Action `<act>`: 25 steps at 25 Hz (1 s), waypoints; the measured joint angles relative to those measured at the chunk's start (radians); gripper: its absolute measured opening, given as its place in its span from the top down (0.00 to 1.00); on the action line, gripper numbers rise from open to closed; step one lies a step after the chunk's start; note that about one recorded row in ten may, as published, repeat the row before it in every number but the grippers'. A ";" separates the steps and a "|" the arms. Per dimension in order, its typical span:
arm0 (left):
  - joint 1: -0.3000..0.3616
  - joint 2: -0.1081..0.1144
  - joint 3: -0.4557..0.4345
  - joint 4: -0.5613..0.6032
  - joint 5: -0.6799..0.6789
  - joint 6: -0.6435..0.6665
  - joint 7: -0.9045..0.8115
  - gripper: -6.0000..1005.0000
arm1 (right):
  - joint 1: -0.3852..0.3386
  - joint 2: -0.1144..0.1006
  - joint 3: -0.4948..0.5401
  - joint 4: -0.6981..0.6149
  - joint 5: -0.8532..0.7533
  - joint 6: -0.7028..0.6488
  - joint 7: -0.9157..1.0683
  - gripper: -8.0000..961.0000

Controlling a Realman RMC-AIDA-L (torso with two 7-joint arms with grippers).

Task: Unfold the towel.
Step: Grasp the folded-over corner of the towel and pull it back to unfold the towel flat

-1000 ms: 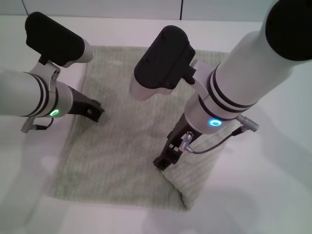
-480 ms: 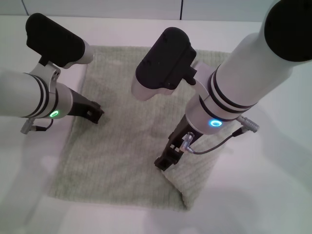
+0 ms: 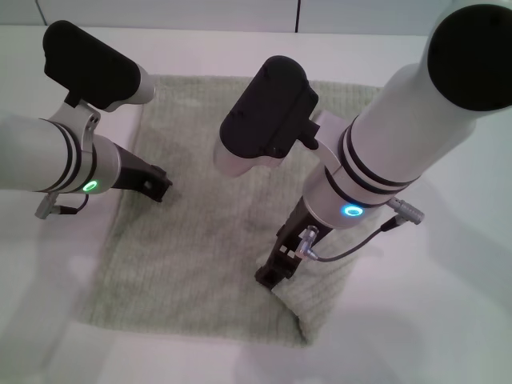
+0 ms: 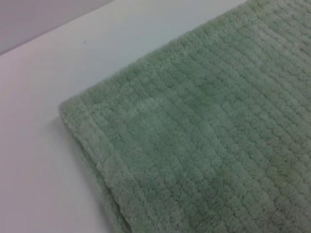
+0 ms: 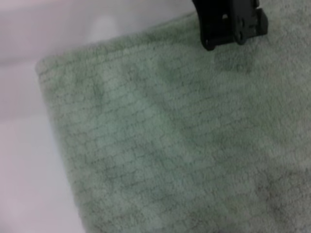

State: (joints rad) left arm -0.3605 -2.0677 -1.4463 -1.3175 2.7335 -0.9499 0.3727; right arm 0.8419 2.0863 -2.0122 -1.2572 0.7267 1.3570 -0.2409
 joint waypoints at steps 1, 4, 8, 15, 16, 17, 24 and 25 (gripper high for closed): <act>0.000 0.000 0.000 -0.001 0.000 0.000 0.000 1.00 | 0.002 0.000 0.000 0.004 0.000 0.001 0.000 0.29; 0.000 0.000 0.001 -0.002 0.000 0.000 0.000 1.00 | 0.013 0.000 0.001 0.027 0.010 0.006 0.002 0.29; 0.001 0.000 0.002 -0.005 0.000 -0.001 0.000 1.00 | 0.021 -0.002 0.009 0.048 0.018 0.012 0.003 0.44; 0.001 0.000 0.005 -0.006 0.000 -0.002 0.000 1.00 | 0.023 -0.003 0.011 0.031 0.016 0.019 0.004 0.62; 0.001 0.000 0.005 -0.006 0.000 -0.002 0.000 1.00 | 0.023 -0.003 0.012 0.026 0.016 0.020 0.004 0.64; 0.000 0.001 0.005 -0.006 0.000 -0.003 0.001 1.00 | 0.024 -0.004 0.017 0.020 0.015 0.025 0.000 0.66; 0.000 0.002 0.004 -0.006 0.001 -0.004 0.003 1.00 | 0.031 -0.005 0.021 0.005 0.013 0.054 -0.006 0.96; 0.000 0.002 0.004 -0.006 0.001 -0.004 0.004 1.00 | 0.031 -0.005 0.022 0.001 0.013 0.061 -0.007 0.96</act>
State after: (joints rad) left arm -0.3605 -2.0662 -1.4419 -1.3236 2.7347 -0.9541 0.3764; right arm 0.8729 2.0810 -1.9897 -1.2561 0.7400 1.4177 -0.2474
